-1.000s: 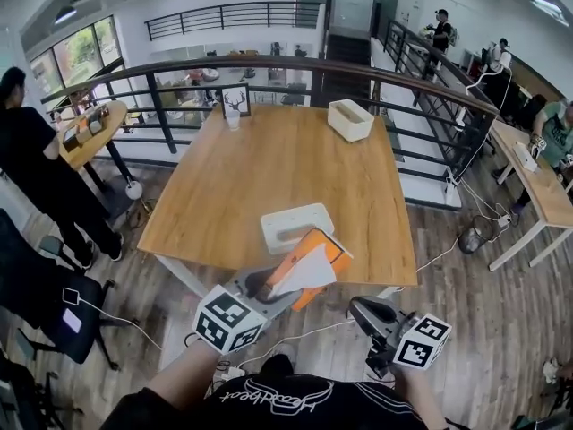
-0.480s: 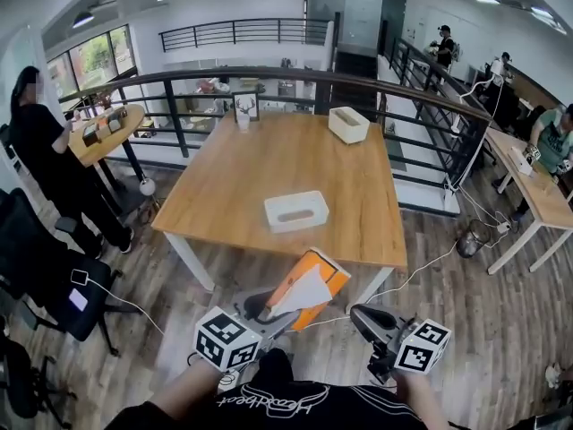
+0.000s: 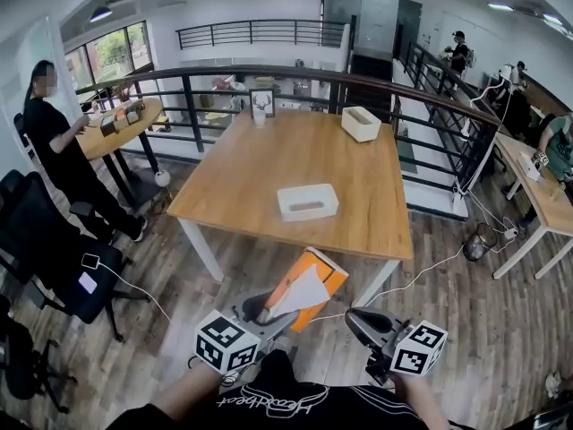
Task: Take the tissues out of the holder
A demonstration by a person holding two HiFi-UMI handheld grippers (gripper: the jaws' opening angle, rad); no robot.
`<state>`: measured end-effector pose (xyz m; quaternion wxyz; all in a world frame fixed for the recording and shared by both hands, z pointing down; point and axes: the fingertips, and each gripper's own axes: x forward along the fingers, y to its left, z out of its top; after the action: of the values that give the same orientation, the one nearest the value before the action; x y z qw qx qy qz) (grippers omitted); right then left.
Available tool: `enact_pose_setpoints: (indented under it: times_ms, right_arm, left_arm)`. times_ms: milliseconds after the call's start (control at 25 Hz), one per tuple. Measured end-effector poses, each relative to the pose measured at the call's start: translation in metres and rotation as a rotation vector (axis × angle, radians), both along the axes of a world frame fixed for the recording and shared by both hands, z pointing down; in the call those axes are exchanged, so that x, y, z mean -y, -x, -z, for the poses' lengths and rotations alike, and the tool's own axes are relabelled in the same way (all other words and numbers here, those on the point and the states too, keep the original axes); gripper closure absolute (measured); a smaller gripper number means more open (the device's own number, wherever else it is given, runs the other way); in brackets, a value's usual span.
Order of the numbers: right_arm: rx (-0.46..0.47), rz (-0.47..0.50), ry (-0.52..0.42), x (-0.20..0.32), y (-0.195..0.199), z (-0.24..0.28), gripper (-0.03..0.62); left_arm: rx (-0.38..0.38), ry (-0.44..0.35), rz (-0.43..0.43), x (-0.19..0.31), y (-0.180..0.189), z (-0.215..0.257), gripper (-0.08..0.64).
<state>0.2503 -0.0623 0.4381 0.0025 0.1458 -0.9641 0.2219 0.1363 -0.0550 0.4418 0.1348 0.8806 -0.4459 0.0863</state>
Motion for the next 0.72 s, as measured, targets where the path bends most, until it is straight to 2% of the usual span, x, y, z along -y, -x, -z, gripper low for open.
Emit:
enact_pose_setpoints:
  times_ms: [720]
  right_arm:
    - [0.01,0.005,0.002,-0.021,0.001,-0.002,0.575]
  left_arm:
    - [0.016,-0.017,0.013,-0.024,0.001,0.006,0.316]
